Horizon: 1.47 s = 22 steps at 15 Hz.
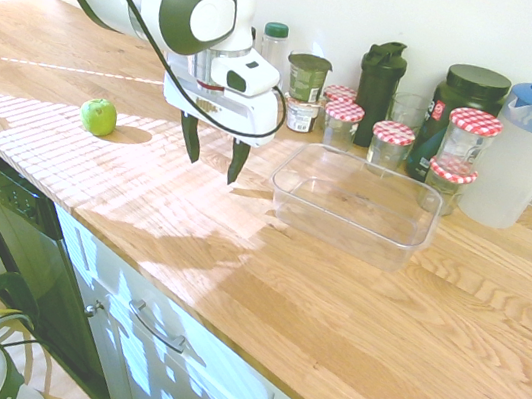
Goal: Put the apple into the container
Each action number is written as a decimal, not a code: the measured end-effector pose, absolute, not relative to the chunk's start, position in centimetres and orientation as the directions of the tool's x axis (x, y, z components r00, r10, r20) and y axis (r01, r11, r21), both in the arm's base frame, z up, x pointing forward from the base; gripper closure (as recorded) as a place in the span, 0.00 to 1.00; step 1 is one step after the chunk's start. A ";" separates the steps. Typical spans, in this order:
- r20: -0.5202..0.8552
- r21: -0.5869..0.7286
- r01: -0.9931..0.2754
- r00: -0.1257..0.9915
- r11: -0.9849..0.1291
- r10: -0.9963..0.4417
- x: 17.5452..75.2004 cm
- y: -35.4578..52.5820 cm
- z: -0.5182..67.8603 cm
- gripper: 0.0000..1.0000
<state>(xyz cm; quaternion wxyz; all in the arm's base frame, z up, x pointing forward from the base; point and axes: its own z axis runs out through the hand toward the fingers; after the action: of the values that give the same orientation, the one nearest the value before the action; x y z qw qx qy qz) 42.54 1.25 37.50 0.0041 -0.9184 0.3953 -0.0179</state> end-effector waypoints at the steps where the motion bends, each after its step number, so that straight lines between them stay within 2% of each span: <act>1: 0.029 -0.021 -0.726 0.687 -0.688 -0.726 42.5 1.3 37.4 0.00; 4: 0.061 -0.049 -0.714 0.696 -0.699 -0.715 44.2 2.8 39.7 0.00; 8: 0.082 -0.085 -0.628 0.769 -0.774 -0.634 47.4 12.9 45.0 0.00; 14: 0.036 -0.057 -0.450 0.891 -0.891 -0.452 46.7 28.0 42.1 0.00; 22: -0.007 0.042 -0.313 0.950 -0.949 -0.313 44.0 34.7 38.8 0.00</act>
<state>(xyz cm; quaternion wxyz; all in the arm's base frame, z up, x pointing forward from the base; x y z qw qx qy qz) 43.97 34.69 38.82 -0.0204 -0.9871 0.1586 0.0066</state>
